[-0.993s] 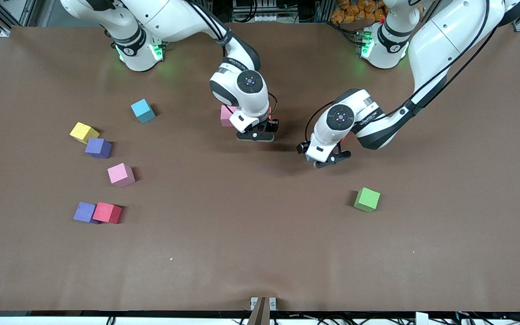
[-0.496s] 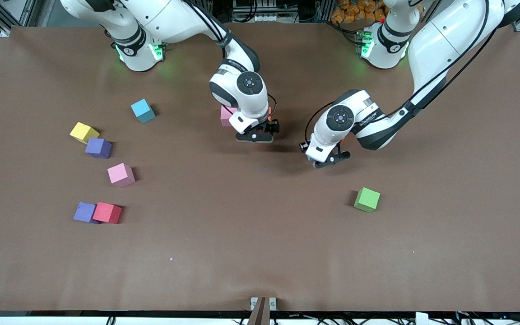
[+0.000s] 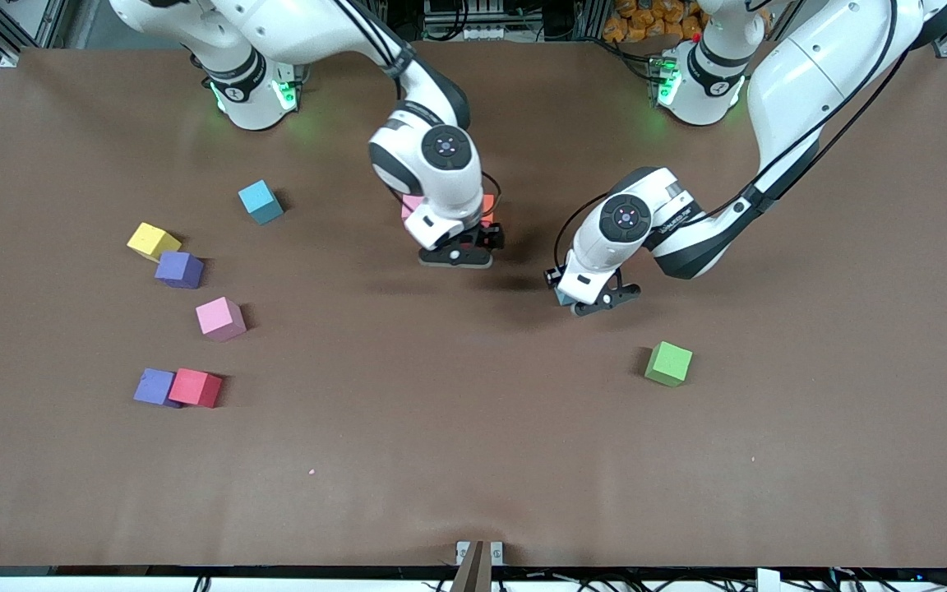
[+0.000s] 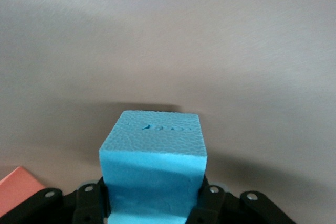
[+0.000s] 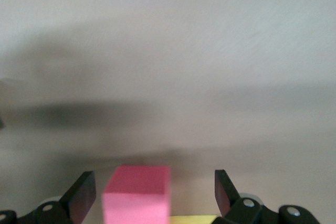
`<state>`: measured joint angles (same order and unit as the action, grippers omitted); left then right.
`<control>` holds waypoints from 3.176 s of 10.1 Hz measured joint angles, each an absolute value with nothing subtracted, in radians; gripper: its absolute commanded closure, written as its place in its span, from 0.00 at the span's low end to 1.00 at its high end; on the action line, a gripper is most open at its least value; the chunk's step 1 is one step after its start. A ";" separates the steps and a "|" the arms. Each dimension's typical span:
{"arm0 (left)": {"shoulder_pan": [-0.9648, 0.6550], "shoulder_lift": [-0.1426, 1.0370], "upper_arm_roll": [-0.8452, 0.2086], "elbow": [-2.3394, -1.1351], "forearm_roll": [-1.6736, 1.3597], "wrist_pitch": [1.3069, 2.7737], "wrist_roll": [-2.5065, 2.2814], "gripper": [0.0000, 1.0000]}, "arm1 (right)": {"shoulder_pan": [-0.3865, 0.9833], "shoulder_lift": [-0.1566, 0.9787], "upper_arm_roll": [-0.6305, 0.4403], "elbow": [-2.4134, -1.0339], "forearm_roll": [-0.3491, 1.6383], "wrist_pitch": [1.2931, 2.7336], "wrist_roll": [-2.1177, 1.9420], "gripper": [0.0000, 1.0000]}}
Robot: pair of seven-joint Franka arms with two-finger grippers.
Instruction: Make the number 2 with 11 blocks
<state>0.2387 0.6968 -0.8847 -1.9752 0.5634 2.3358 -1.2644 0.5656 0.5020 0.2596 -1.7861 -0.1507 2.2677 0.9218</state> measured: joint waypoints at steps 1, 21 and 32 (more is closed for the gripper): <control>0.206 0.697 -0.884 -1.943 0.563 2.332 -1.260 0.63 | 0.505 0.462 0.266 -1.786 -0.136 2.198 0.814 0.00; -0.396 0.834 -0.596 -1.577 0.470 2.242 -1.161 0.63 | -0.374 0.428 0.355 -2.164 -0.130 2.507 -0.401 0.00; -0.403 0.842 -0.596 -1.588 0.470 2.236 -1.161 0.00 | -0.374 0.423 0.461 -2.087 -0.163 2.388 -0.361 0.69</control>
<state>-0.4030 0.8415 -0.5963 -1.5885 0.4697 2.2357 -1.1613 -0.3739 0.4225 0.4610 -2.0867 -0.1626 2.3875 -0.3611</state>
